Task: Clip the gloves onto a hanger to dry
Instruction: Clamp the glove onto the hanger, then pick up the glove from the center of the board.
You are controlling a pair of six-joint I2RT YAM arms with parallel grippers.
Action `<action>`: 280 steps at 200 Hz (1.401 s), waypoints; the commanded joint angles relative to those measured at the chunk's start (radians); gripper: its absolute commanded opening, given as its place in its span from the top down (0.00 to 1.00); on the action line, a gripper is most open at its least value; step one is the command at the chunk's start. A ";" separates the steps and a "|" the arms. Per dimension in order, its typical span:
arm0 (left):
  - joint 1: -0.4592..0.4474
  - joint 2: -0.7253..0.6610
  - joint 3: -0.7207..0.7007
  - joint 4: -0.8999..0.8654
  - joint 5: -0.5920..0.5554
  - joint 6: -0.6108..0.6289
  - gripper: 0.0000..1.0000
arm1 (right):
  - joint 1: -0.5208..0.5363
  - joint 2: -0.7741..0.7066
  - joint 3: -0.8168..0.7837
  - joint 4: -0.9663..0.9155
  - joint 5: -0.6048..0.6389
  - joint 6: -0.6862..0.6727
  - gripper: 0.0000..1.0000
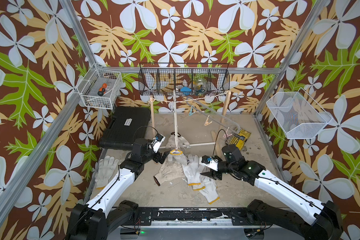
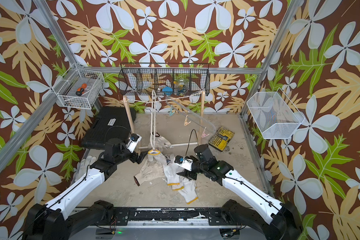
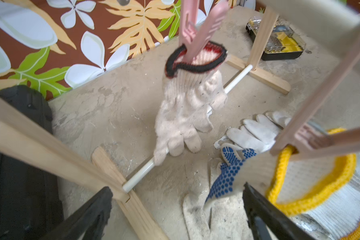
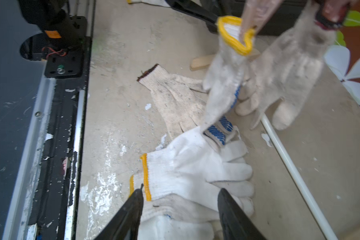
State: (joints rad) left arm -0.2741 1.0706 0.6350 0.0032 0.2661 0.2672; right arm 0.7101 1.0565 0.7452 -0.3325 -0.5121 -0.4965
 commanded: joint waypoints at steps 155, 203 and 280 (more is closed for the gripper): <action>0.065 0.070 0.001 -0.036 -0.261 -0.166 0.00 | 0.397 0.816 0.372 0.361 0.185 -0.042 0.37; 0.071 0.078 0.017 -0.032 -0.223 -0.164 0.00 | 0.382 0.931 0.449 0.359 0.193 -0.031 0.37; 0.070 0.095 0.033 -0.032 -0.196 -0.153 0.00 | 0.383 1.049 0.526 0.321 0.193 -0.023 0.46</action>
State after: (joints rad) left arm -0.2050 1.1633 0.6586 -0.0372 0.0547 0.1078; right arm 1.0931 2.0766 1.2530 0.0235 -0.3508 -0.5240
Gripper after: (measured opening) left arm 0.996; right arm 0.567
